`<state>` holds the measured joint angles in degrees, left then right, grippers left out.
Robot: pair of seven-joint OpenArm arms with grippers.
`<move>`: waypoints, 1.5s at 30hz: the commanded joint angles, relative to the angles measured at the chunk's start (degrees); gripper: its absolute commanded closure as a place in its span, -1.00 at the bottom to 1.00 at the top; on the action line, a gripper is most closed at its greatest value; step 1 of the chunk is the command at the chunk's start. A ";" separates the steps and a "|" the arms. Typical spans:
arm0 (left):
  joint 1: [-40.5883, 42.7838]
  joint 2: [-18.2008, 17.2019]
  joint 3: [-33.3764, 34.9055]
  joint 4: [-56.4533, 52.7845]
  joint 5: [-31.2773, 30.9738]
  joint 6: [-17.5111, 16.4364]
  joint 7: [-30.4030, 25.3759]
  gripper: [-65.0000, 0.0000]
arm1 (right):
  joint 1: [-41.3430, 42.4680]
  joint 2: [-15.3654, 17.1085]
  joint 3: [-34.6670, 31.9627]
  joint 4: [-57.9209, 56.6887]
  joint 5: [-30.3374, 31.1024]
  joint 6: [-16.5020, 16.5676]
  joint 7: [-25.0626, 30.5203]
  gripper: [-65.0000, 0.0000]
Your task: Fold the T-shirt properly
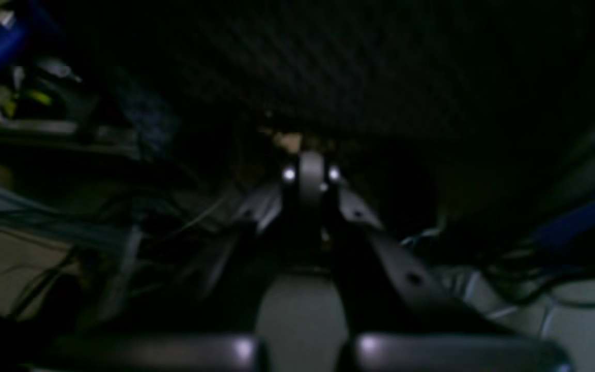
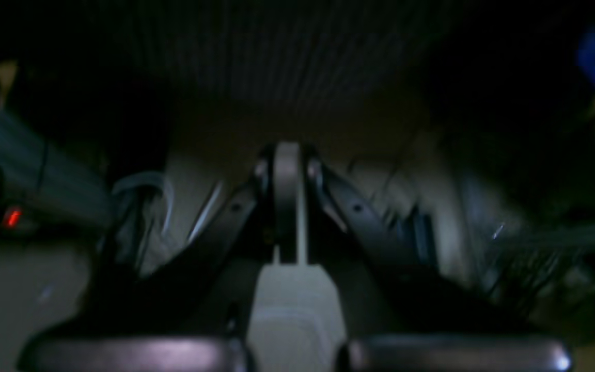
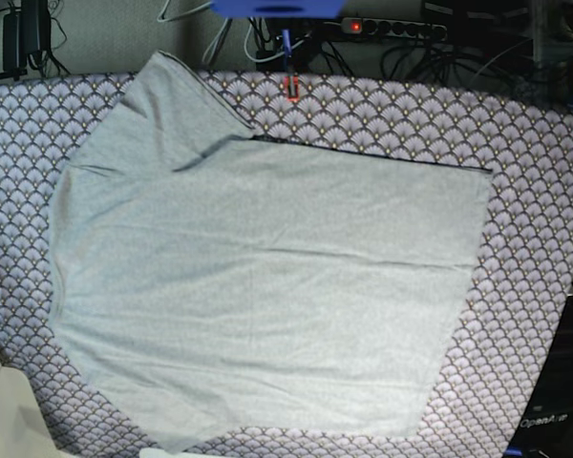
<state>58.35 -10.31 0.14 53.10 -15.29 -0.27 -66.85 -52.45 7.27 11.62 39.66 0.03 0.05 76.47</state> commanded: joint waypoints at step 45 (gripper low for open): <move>-32.19 -6.79 -19.53 57.62 -9.55 7.35 105.49 0.08 | 25.15 -13.64 19.37 67.02 0.27 35.42 -98.58 0.32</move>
<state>26.00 -16.38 -19.09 109.86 -24.91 7.27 39.79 -26.72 -6.31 30.96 105.73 -0.60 34.94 -23.35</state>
